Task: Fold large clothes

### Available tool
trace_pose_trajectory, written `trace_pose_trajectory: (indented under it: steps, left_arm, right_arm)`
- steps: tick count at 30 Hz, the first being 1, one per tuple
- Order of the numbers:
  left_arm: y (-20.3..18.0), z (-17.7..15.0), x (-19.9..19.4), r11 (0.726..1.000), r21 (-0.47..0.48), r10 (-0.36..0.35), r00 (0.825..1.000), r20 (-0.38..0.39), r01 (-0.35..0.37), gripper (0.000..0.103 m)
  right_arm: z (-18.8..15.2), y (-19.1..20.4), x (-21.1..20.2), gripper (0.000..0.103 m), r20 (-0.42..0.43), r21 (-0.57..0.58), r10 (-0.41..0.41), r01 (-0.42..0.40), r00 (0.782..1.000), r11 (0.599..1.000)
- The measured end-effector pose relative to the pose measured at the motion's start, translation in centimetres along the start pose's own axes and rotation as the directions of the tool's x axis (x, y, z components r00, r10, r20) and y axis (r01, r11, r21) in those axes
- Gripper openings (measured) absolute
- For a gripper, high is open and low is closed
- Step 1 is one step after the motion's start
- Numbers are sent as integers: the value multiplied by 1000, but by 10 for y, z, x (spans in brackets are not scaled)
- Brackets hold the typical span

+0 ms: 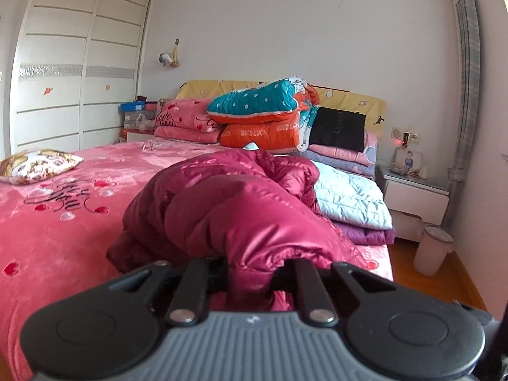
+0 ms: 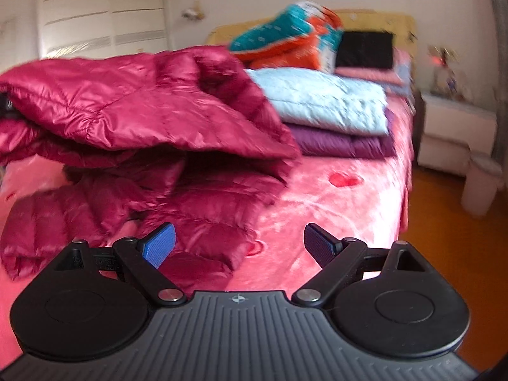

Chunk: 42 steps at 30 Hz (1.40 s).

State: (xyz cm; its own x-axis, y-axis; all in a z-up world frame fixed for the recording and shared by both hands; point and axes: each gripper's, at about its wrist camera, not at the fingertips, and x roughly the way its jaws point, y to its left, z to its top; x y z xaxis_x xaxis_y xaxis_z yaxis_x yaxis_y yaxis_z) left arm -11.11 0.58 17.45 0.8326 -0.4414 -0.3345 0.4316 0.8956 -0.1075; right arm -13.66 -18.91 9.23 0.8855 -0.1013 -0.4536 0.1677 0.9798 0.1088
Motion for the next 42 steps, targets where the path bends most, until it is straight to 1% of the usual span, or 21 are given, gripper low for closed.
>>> trace_pose_trajectory:
  steps: [2,5,8,12,16,20,21,22,24,26,27,28,29,31,32,33,35,37,38,40,42]
  left_arm:
    - [4,-4,-11,1000,-21,-11,1000,-10,11,11]
    - [8,-10,-26,999,-27,-25,999,-21,25,11]
    - [11,-16,-39,999,-30,-39,999,-23,39,11]
    - [12,-21,-56,997,-28,-74,997,-24,73,11]
    - [13,-26,-74,993,-26,-114,993,-21,113,11]
    - [14,-26,-84,989,-27,-148,989,-12,148,11]
    - [15,-28,-86,988,-29,-154,988,-10,154,11]
    - [16,-29,-88,987,-31,-160,987,-11,160,11]
    - [17,-29,-88,984,-43,-173,985,-13,172,11]
    - [20,-34,-89,982,-49,-186,982,-17,185,12]
    - [21,-35,-89,980,-54,-192,981,-19,191,12]
    - [21,-35,-89,979,-58,-198,980,-19,196,13]
    - [22,-35,-89,977,-60,-204,979,-20,202,13]
    - [23,-37,-89,975,-67,-214,976,-27,212,17]
    - [24,-37,-88,973,-74,-221,975,-32,218,17]
    - [26,-39,-90,972,-82,-225,974,-35,222,19]
    - [28,-40,-90,968,-94,-237,971,-41,232,28]
    - [30,-40,-93,964,-96,-252,967,-39,247,44]
    - [31,-40,-94,964,-93,-255,966,-36,250,48]
    - [31,-41,-96,962,-83,-261,965,-25,258,66]
    - [32,-42,-99,963,-61,-264,964,-14,263,73]
  right_arm:
    - [-1,15,-6,103,29,-78,13,-11,999,997]
    - [-4,39,-21,103,89,-217,35,-15,995,976]
    - [-9,63,-34,103,133,-341,50,-2,990,940]
    - [-16,93,-45,103,191,-468,38,57,981,882]
    - [-16,114,-59,103,302,-549,35,143,953,824]
    - [-19,125,-61,103,375,-611,38,216,926,761]
    - [-19,126,-60,101,387,-618,31,234,922,750]
    - [-17,126,-60,93,397,-620,18,254,918,743]
    - [-9,123,-58,83,403,-609,-2,270,915,746]
    - [0,117,-58,68,409,-591,-13,276,912,758]
    - [4,115,-57,56,408,-586,-19,277,913,762]
    - [8,113,-57,49,406,-583,-20,276,913,764]
    - [9,113,-55,47,410,-585,-24,283,912,760]
    - [12,114,-54,32,419,-597,-24,295,908,746]
    - [13,116,-54,29,421,-600,-24,299,907,742]
    - [16,116,-54,26,424,-600,-26,303,905,741]
    - [18,118,-53,25,433,-592,-33,311,901,743]
    - [24,116,-54,23,442,-572,-43,319,896,756]
    - [29,113,-53,22,444,-560,-49,320,895,764]
    - [39,106,-49,21,449,-533,-63,323,891,782]
    - [53,95,-45,21,448,-492,-84,324,890,808]
